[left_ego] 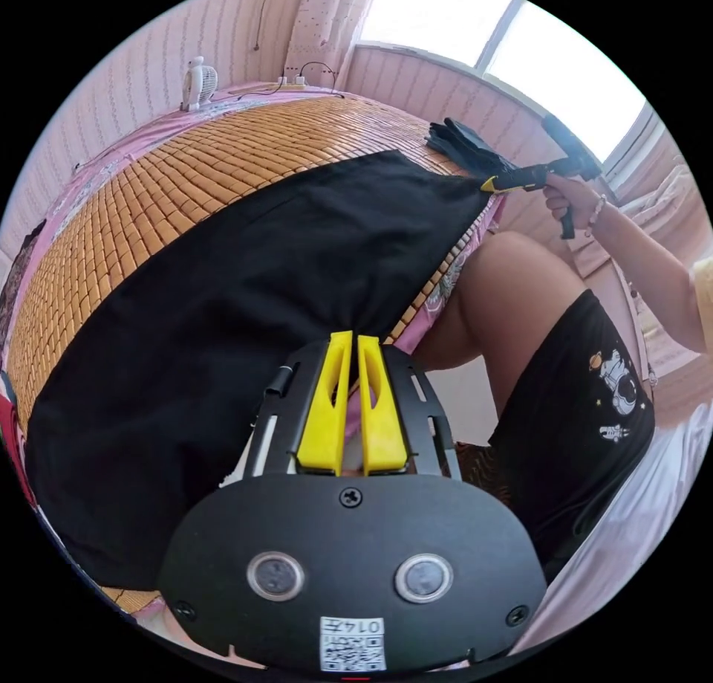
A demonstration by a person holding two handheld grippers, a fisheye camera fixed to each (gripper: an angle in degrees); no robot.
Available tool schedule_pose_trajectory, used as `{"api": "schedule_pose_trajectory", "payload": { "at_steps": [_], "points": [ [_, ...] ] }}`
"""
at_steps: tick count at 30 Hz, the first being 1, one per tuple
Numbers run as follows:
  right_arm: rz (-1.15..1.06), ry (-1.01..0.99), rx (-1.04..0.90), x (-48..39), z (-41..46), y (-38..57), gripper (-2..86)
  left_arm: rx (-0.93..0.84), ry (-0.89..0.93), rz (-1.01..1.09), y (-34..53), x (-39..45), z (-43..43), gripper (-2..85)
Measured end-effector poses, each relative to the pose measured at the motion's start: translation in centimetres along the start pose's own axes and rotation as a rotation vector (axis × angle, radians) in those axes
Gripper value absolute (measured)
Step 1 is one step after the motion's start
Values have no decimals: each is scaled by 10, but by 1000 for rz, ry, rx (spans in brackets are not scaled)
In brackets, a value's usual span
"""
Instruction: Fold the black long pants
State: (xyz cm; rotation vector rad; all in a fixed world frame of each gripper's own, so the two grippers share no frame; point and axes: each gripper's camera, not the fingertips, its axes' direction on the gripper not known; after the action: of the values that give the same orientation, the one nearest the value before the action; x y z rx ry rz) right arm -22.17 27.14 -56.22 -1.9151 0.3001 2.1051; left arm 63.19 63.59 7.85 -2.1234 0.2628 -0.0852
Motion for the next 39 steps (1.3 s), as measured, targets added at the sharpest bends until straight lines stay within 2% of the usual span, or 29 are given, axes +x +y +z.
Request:
{"api": "schedule_pose_trajectory", "payload": {
  "at_steps": [2,5,8,9,11,13,16,18,22,27,29,33,35,37,39],
  "points": [
    [-17,35,76,-10,-12,-10,0,55,48,-3,5,-3,-3,-7],
    [-14,226,138,-21,-7,-19,4,117,182,1,8,-7,-7,-2],
    [84,394,71,-22,22,-19,8,165,293,19,22,-17,-30,21],
    [121,388,49,-28,28,-18,10,203,308,8,36,-27,-47,31],
    [50,369,86,-54,32,-14,16,263,306,-38,67,-52,-77,42],
    [-52,398,147,-90,36,-15,24,334,273,-97,108,-84,-113,47],
    [-224,391,186,-159,52,-35,42,412,92,-213,191,-140,-176,54],
    [-387,244,216,-225,73,-58,52,400,-104,-335,262,-181,-223,65],
    [-678,-31,176,-349,130,-95,81,429,-256,-456,358,-223,-274,99],
    [-1051,-481,-36,-563,237,-138,103,435,-355,-496,442,-267,-303,143],
    [-1133,-568,-150,-630,275,-148,112,439,-339,-500,459,-284,-304,156],
    [-1226,-528,-294,-745,360,-165,151,463,-245,-494,487,-328,-303,170],
    [-1244,-499,-384,-775,393,-171,146,454,-219,-479,493,-347,-302,176],
    [-1266,-513,-548,-796,424,-174,110,442,-215,-470,498,-363,-300,184],
    [-1297,-658,-844,-814,448,-174,47,402,-158,-441,500,-383,-294,199]
  ]
}}
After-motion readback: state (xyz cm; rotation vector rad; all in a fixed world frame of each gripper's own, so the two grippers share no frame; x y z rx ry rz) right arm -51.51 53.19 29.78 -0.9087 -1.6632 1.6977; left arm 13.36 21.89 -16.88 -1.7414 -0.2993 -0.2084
